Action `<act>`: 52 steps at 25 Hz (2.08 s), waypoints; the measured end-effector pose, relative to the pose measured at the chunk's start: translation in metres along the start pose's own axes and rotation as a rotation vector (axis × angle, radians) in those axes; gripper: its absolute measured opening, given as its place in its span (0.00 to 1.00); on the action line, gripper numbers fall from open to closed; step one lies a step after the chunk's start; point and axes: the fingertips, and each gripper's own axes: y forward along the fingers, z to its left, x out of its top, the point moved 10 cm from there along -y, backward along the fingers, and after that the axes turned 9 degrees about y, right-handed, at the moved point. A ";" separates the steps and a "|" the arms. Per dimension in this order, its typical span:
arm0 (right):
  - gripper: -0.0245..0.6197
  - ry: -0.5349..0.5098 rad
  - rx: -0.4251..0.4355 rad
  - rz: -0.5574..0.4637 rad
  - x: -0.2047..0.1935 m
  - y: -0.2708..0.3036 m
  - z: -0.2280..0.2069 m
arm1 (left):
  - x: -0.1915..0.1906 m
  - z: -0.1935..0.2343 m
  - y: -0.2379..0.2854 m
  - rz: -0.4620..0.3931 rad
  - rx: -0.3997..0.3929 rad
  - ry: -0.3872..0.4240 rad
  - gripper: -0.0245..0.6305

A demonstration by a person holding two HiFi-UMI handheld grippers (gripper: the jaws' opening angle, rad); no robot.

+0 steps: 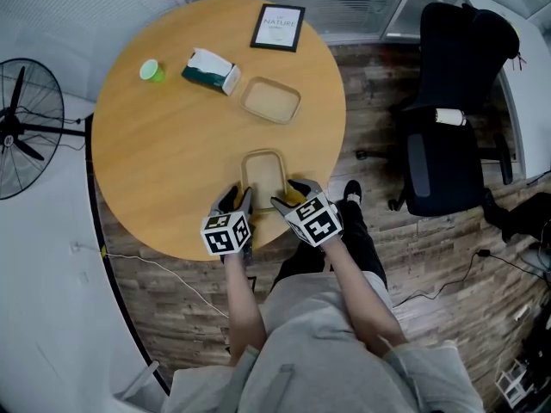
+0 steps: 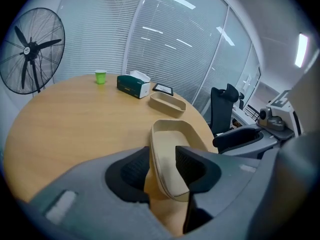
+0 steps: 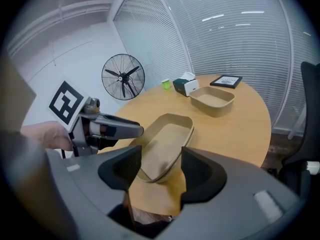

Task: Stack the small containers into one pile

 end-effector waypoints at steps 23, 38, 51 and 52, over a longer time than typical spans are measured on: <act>0.41 0.026 -0.026 -0.070 0.056 -0.013 -0.051 | 0.044 -0.009 -0.021 -0.103 0.050 -0.003 0.29; 0.40 -0.146 -0.033 0.003 0.173 0.034 -0.147 | 0.116 0.000 0.036 -0.084 0.140 -0.055 0.29; 0.35 -0.289 0.041 0.180 0.221 0.118 -0.192 | 0.131 -0.024 0.050 -0.080 0.230 -0.131 0.09; 0.35 -0.294 0.049 0.193 0.220 0.121 -0.194 | 0.130 -0.025 0.049 -0.080 0.241 -0.143 0.04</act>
